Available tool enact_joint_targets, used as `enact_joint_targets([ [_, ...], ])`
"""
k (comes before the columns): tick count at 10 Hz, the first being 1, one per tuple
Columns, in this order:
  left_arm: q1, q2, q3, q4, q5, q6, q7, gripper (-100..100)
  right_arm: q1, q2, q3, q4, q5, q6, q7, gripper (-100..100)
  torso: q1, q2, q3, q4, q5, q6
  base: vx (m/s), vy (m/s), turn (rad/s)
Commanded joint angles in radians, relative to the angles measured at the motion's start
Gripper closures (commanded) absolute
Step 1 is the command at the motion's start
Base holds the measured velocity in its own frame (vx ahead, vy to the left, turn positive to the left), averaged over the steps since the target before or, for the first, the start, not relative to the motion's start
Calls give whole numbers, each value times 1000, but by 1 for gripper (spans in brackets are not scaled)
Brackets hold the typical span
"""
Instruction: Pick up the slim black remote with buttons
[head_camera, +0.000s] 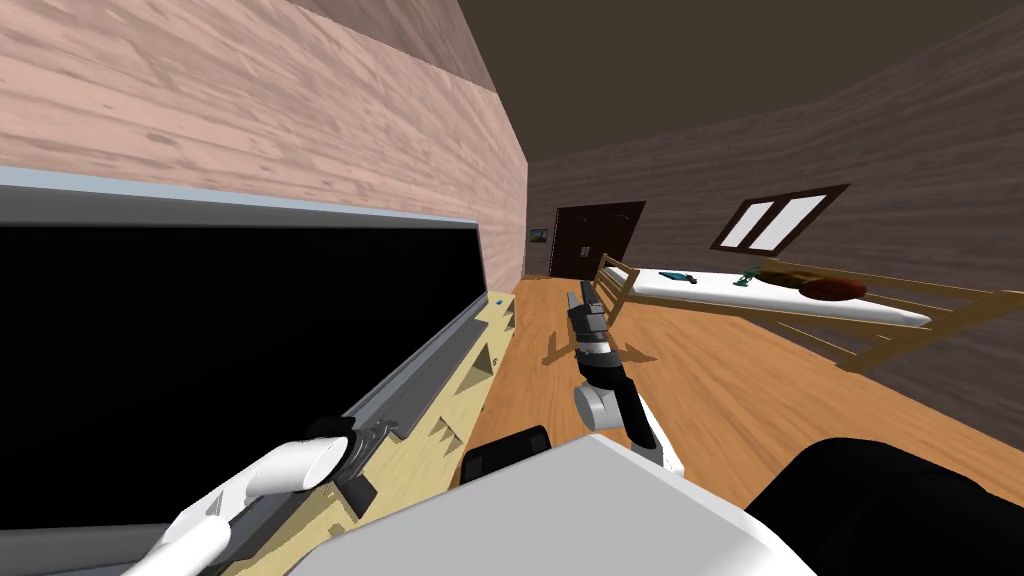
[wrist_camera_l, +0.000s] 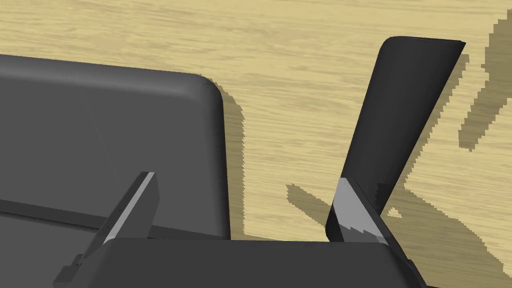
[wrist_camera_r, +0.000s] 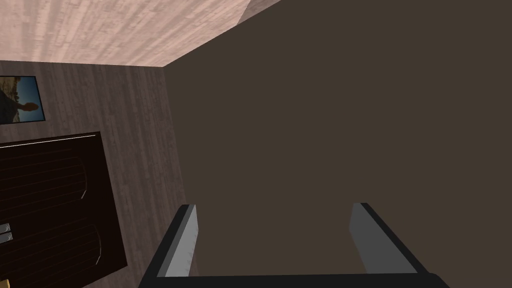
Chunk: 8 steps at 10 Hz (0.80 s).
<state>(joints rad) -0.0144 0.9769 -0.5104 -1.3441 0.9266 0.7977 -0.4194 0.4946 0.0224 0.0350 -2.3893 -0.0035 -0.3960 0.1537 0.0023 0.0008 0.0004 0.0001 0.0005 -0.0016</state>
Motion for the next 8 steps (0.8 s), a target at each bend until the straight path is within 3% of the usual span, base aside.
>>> enact_joint_targets([
  [1,-6,1,-16,47,33,50,-42,-100,0,0,0,0,0,0,0,0,0,0,0,0,0,0,1,62,-112],
  [2,-6,1,-16,47,33,58,-42,-100,0,0,0,0,0,0,0,0,1,0,0,0,0,0,7,48,-35],
  [8,-11,-21,-56,150,98,182,-133,-100,0,0,0,0,0,0,0,0,0,-1,0,0,0,0,14,41,-60],
])
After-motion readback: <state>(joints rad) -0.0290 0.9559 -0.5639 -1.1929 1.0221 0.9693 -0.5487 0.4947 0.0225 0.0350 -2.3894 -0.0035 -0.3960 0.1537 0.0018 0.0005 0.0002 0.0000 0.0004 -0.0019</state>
